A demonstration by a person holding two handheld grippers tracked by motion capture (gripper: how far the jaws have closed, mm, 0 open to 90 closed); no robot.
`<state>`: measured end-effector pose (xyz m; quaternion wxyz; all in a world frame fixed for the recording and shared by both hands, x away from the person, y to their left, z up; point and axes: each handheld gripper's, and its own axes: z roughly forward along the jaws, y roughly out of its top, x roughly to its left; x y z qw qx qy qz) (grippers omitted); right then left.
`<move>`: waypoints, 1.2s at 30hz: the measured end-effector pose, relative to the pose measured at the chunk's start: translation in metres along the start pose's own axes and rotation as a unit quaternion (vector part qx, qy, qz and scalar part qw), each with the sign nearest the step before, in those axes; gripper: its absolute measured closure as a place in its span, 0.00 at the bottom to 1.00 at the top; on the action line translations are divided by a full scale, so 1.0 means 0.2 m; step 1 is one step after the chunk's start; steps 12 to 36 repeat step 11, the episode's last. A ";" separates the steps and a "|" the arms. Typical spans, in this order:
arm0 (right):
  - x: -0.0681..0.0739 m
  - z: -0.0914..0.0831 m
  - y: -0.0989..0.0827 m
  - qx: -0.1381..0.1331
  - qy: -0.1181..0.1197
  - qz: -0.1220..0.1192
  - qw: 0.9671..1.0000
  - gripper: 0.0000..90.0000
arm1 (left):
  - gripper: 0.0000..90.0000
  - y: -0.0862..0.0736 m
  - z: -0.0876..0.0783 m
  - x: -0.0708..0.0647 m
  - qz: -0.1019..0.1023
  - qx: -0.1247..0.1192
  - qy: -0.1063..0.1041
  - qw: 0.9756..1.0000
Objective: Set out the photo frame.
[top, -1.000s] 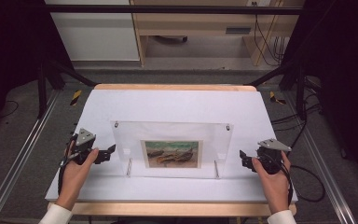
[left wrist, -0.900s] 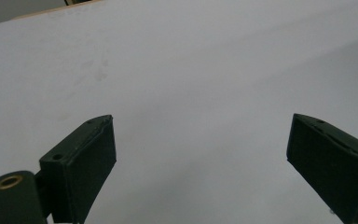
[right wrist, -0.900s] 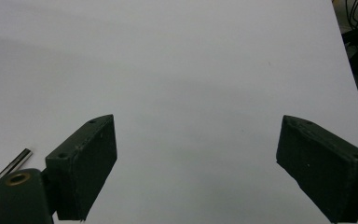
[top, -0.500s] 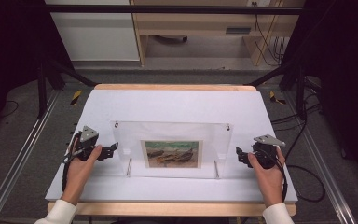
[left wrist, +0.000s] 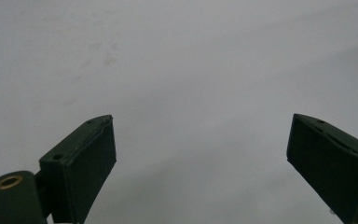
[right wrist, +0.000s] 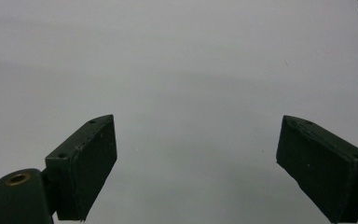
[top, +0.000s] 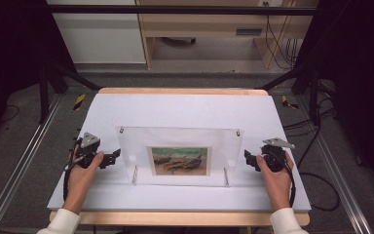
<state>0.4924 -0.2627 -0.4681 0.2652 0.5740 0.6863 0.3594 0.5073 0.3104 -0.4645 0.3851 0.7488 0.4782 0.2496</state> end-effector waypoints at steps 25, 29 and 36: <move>0.01 0.00 -0.04 0.011 -0.010 -0.031 0.999 0.11 | 0.08 -0.06 -0.05 -0.01 -0.009 -0.012 -0.003 1.000; 0.01 0.00 -0.04 0.011 -0.010 -0.031 0.999 0.11 | 0.08 -0.06 -0.05 -0.01 -0.009 -0.012 -0.003 1.000; 0.01 0.00 -0.04 0.011 -0.010 -0.031 0.999 0.11 | 0.08 -0.06 -0.05 -0.01 -0.009 -0.012 -0.003 1.000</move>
